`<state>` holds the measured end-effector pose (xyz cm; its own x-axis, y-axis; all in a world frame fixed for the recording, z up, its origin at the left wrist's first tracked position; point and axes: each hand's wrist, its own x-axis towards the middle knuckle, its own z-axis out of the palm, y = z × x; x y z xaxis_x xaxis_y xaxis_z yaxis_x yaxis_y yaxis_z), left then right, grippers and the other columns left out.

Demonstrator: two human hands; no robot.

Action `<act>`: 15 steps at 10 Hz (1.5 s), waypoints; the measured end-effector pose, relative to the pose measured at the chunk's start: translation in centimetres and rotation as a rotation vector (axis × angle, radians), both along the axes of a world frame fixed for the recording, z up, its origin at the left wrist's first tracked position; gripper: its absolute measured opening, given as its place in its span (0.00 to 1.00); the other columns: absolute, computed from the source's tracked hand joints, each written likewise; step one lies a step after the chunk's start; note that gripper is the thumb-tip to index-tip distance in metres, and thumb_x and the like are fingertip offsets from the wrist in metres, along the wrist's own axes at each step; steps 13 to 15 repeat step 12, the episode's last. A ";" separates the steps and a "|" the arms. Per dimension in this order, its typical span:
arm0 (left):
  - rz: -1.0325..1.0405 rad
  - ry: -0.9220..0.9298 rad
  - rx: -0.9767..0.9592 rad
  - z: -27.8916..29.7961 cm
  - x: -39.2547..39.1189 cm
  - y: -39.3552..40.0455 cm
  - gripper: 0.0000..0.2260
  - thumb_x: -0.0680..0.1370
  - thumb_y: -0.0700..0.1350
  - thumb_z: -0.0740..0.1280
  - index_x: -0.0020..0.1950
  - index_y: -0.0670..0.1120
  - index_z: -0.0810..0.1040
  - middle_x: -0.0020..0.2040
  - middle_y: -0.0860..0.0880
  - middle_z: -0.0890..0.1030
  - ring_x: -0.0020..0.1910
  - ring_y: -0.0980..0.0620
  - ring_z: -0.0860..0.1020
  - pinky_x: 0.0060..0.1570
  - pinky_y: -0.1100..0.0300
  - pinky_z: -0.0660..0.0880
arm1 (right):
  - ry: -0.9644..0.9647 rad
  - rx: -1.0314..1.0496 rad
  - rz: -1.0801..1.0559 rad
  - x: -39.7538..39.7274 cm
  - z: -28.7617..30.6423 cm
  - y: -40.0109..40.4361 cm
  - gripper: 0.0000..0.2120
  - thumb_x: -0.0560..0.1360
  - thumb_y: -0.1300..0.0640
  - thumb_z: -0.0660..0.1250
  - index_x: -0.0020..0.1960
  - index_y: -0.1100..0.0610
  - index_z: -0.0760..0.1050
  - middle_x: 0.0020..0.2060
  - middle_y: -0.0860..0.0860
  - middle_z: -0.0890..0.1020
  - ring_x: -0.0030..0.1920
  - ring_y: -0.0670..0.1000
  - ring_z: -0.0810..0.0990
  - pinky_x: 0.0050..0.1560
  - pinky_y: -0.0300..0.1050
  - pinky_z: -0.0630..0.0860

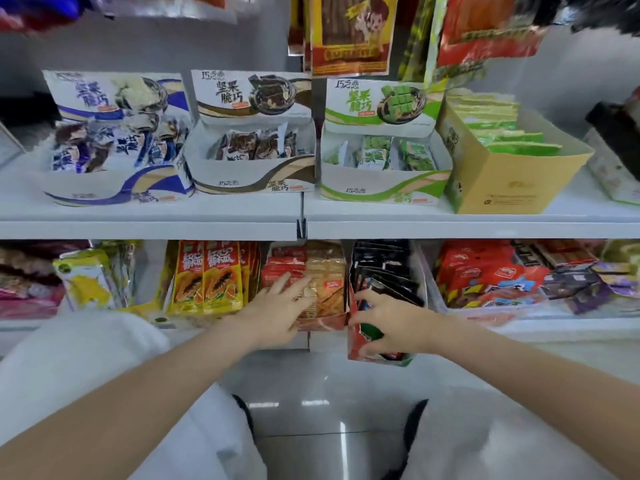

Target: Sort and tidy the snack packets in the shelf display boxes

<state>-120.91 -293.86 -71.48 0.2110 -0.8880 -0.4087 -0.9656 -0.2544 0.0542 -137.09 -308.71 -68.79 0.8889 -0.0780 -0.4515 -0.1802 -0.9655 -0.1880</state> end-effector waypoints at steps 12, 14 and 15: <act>0.002 0.003 -0.127 2.7 0.4 1.0 0.23 0.78 0.41 0.58 0.73 0.47 0.61 0.77 0.47 0.51 0.73 0.43 0.59 0.68 0.50 0.65 | -0.274 -0.033 -0.539 1.8 -3.8 3.1 0.16 0.74 0.68 0.59 0.61 0.61 0.71 0.61 0.58 0.72 0.57 0.59 0.75 0.51 0.46 0.74; 0.002 0.003 -0.127 2.7 0.4 1.0 0.23 0.78 0.41 0.58 0.73 0.47 0.61 0.77 0.47 0.51 0.73 0.43 0.59 0.68 0.50 0.65 | -0.274 -0.033 -0.539 1.8 -3.8 3.1 0.16 0.74 0.68 0.59 0.61 0.61 0.71 0.61 0.58 0.72 0.57 0.59 0.75 0.51 0.46 0.74; 0.002 0.003 -0.127 2.7 0.4 1.0 0.23 0.78 0.41 0.58 0.73 0.47 0.61 0.77 0.47 0.51 0.73 0.43 0.59 0.68 0.50 0.65 | -0.274 -0.033 -0.539 1.8 -3.8 3.1 0.16 0.74 0.68 0.59 0.61 0.61 0.71 0.61 0.58 0.72 0.57 0.59 0.75 0.51 0.46 0.74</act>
